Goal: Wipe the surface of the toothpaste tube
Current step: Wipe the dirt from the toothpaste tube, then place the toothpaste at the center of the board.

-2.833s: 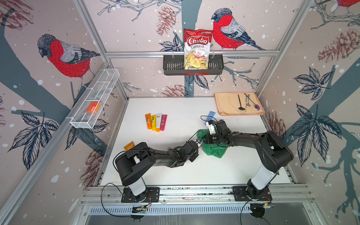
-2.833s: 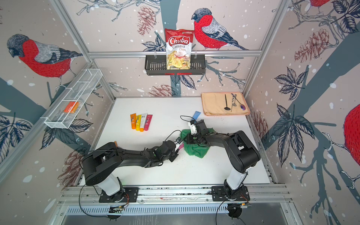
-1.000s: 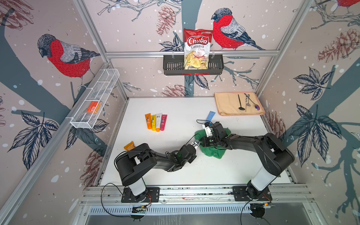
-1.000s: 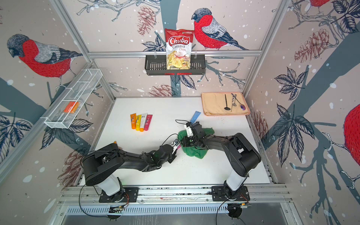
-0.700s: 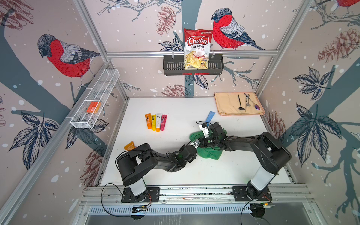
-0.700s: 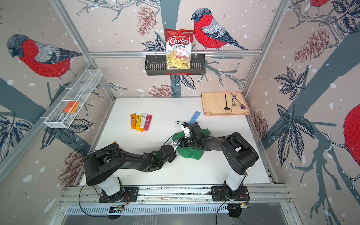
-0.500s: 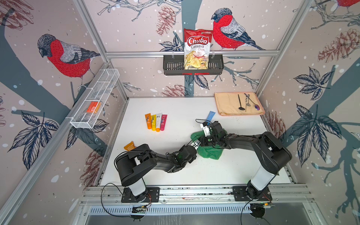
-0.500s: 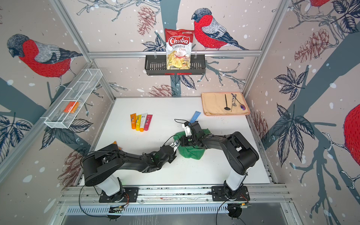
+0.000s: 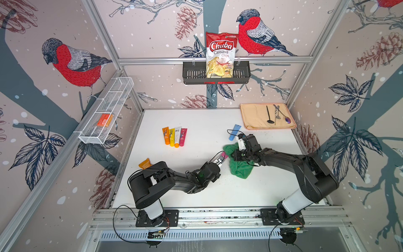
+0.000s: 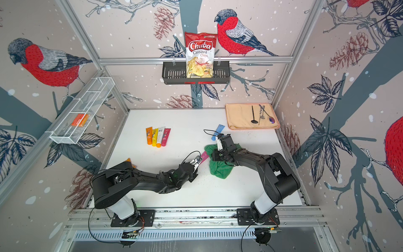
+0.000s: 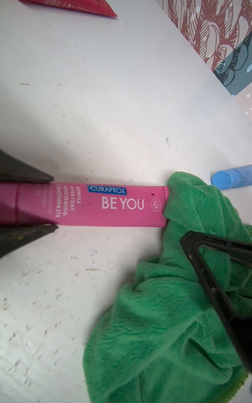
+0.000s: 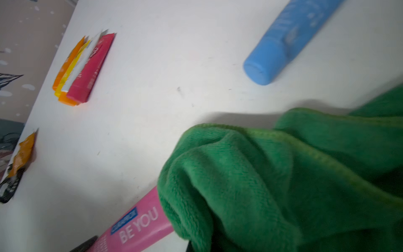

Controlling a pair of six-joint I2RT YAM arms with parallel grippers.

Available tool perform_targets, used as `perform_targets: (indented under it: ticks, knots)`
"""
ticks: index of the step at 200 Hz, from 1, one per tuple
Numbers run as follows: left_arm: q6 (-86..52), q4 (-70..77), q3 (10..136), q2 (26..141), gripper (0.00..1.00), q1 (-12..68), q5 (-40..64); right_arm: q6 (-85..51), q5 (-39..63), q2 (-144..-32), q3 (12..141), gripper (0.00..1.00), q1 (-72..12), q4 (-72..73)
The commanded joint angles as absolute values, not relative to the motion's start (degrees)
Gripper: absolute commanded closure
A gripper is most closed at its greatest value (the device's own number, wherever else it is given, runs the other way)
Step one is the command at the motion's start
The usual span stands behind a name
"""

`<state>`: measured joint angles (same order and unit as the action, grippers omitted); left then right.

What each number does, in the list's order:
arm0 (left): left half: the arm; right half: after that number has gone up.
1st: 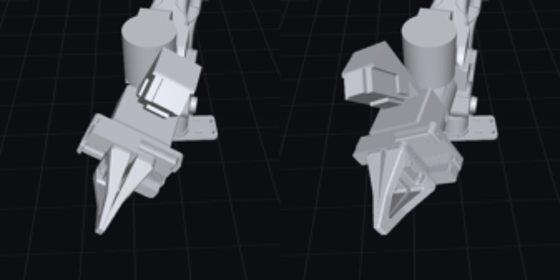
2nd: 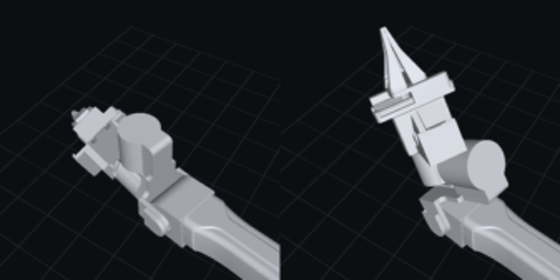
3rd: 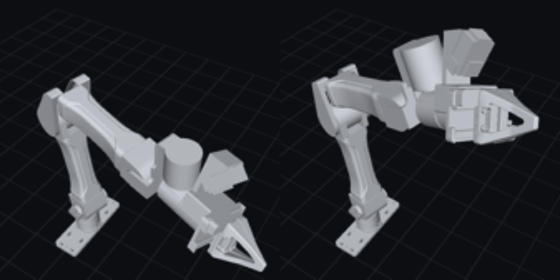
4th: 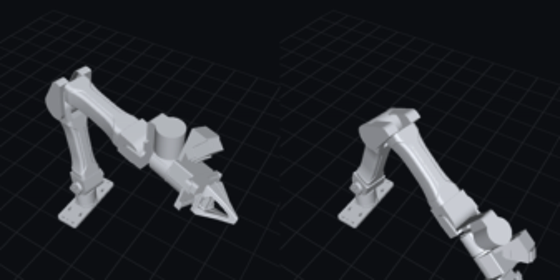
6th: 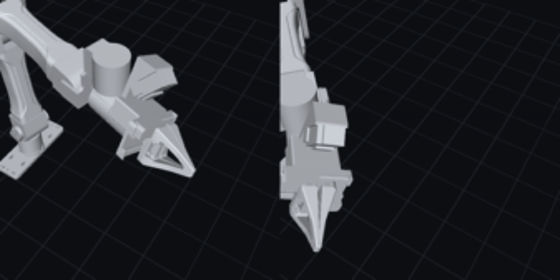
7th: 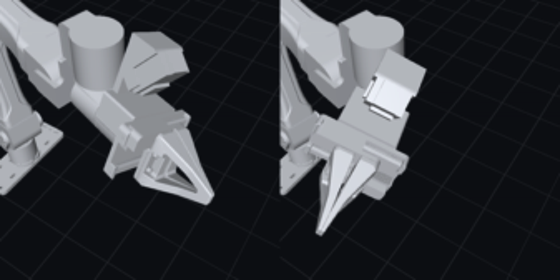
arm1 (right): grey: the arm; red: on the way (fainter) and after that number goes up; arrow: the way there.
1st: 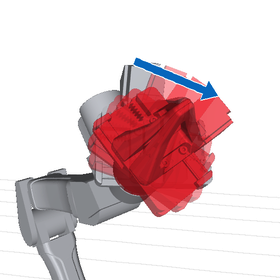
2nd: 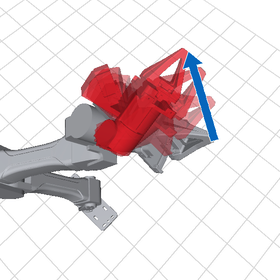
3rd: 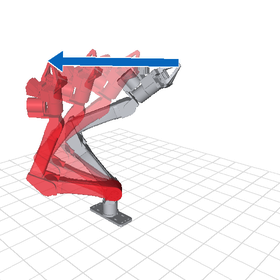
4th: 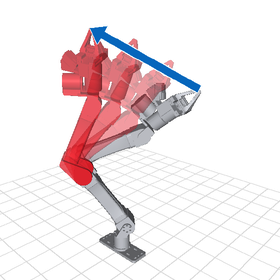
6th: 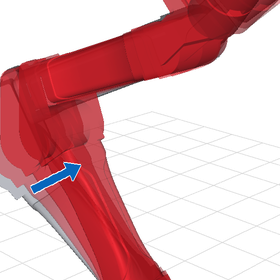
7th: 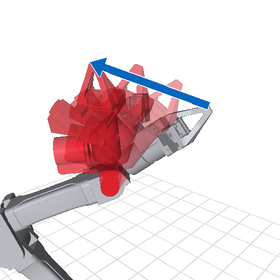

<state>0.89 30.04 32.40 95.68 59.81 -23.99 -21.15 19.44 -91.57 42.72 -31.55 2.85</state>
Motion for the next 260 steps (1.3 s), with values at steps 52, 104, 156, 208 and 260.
perform_targets:
  ticks: [52,104,156,208,260]
  knots:
    - [0.57,31.69,34.50,95.99,0.95,59.88,-22.93,-27.87,39.31,-93.16,41.76,1.00,-38.89,18.26]
    - [-2.69,27.06,35.97,93.69,0.95,57.31,-17.29,-22.72,22.84,-90.38,40.82,1.00,-31.44,5.69]
    - [-8.18,16.41,40.89,95.27,0.95,52.41,-5.81,-23.69,17.34,-69.38,31.65,1.00,-16.26,5.54]
    - [-14.09,11.84,43.00,94.15,0.95,47.29,10.91,-26.94,20.06,-56.85,24.47,1.00,-6.09,9.37]
    - [-20.79,13.06,42.33,98.06,0.95,38.18,28.28,-27.07,23.64,-58.13,24.35,1.00,-4.87,10.28]
